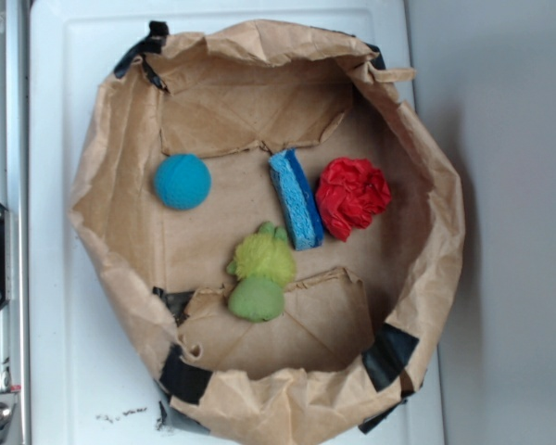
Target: Grab the green animal.
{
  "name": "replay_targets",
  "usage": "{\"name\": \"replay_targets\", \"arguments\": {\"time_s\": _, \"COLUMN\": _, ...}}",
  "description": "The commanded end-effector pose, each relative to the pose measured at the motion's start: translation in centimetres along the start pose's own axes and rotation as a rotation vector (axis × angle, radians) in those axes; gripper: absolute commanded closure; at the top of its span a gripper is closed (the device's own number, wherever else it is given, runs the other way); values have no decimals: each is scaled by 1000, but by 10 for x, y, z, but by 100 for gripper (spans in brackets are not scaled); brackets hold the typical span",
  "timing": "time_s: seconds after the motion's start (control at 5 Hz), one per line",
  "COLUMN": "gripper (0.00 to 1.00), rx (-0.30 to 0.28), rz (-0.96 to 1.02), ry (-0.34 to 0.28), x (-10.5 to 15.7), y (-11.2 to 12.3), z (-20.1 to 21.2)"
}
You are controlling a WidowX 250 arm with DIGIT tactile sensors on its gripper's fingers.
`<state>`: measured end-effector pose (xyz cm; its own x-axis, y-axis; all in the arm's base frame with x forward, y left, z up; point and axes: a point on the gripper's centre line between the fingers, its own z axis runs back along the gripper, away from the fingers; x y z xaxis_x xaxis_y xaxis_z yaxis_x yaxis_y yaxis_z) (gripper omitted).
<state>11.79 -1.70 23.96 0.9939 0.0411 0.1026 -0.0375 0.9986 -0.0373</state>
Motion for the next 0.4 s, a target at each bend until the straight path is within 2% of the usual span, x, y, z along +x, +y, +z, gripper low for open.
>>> {"name": "replay_targets", "arguments": {"time_s": 0.0, "gripper": 0, "rx": 0, "rz": 0, "ry": 0, "x": 0, "y": 0, "z": 0}}
{"name": "replay_targets", "arguments": {"time_s": 0.2, "gripper": 0, "rx": -8, "rz": 84, "ry": 16, "x": 39, "y": -14, "z": -2}}
